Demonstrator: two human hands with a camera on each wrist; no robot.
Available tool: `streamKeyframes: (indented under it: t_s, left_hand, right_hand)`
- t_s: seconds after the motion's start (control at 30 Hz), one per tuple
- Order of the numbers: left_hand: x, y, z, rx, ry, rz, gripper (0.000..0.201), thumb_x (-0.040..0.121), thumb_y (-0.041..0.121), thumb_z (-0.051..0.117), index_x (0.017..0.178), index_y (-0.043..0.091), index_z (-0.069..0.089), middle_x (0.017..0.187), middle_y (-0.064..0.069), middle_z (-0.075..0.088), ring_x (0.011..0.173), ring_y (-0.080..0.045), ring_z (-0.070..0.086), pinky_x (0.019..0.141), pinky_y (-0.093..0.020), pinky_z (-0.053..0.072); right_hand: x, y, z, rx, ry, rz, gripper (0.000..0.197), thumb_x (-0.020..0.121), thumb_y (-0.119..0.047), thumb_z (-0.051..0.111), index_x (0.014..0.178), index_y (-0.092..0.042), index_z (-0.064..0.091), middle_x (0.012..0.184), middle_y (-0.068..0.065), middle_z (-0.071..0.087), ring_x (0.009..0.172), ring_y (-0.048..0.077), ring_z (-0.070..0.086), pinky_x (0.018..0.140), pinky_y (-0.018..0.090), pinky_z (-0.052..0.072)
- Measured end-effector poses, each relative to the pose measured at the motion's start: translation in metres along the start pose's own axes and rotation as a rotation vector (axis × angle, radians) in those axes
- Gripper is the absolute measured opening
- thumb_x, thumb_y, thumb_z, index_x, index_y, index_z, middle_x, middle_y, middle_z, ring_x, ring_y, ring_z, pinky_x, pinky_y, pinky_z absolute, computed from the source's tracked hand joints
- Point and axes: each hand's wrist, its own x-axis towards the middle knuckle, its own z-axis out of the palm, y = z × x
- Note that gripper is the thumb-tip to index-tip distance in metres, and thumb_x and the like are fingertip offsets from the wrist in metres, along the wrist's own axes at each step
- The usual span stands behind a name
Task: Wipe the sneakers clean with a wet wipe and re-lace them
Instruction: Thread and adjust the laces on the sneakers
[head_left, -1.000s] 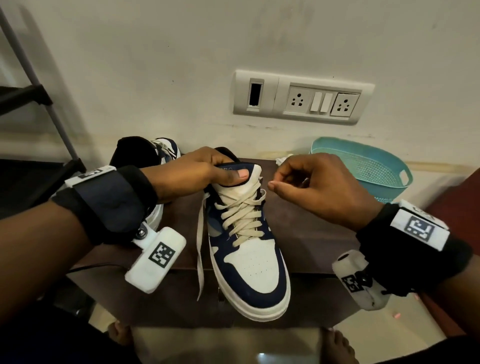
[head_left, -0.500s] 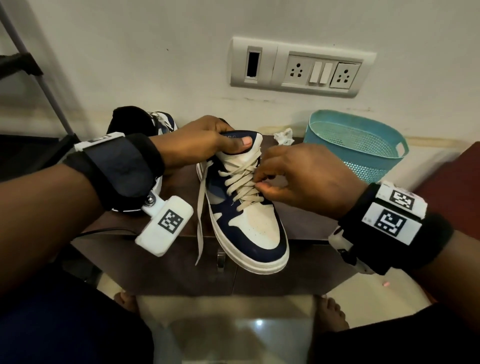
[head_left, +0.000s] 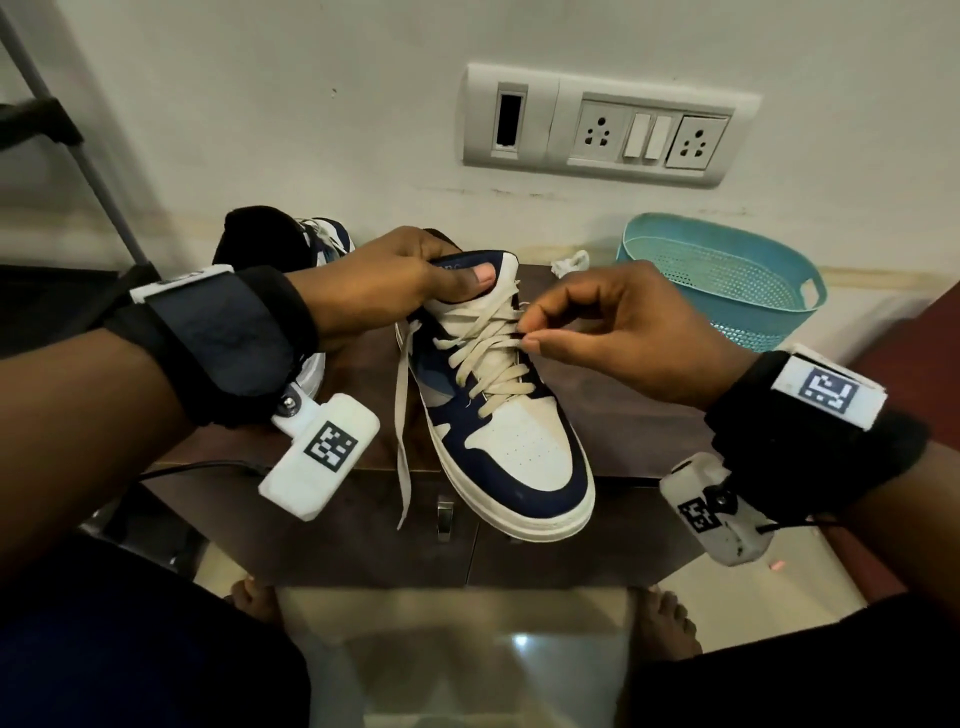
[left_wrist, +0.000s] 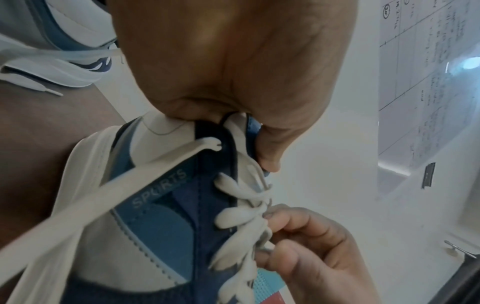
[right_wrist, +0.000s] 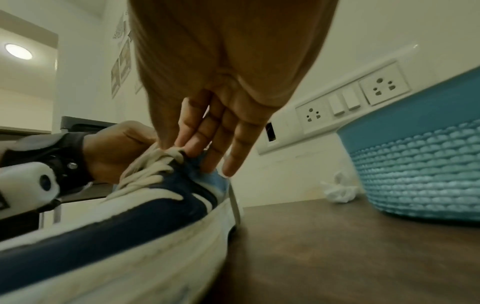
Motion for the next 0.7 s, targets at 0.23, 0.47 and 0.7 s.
streamKeyframes:
  t_s: [0.23,0.47,0.7]
  left_hand:
    - [0.005,0.001,0.004,-0.016,0.013,0.005,0.049,0.095,0.032,0.066,0.107,-0.015,0.063,0.105,-0.035,0.065,0.082,-0.029,0.062,0.082,-0.040,0.048]
    - [0.014,-0.002,0.010,-0.026,0.040,-0.023,0.028,0.097,0.029,0.064,0.082,0.006,0.065,0.064,0.006,0.063,0.061,-0.008,0.058,0.063,-0.021,0.046]
    - [0.008,0.005,0.008,-0.083,0.078,-0.050,0.047,0.095,0.028,0.068,0.102,-0.018,0.061,0.086,-0.021,0.067,0.077,-0.027,0.061,0.077,-0.037,0.047]
  right_hand:
    - [0.001,0.010,0.003,-0.148,-0.009,-0.046,0.013,0.083,-0.024,0.084,0.092,-0.016,0.079,0.090,-0.009,0.074,0.089,0.007,0.071,0.083,0.028,0.058]
    - [0.004,-0.001,0.017,0.164,0.084,0.094,0.008,0.095,-0.010,0.070,0.091,-0.003,0.070,0.082,0.011,0.071,0.076,0.016,0.064,0.070,0.030,0.054]
    - [0.002,-0.010,0.012,0.121,0.061,0.113,0.008,0.093,-0.012,0.072,0.093,-0.004,0.072,0.084,0.006,0.073,0.073,0.006,0.064,0.064,0.013,0.049]
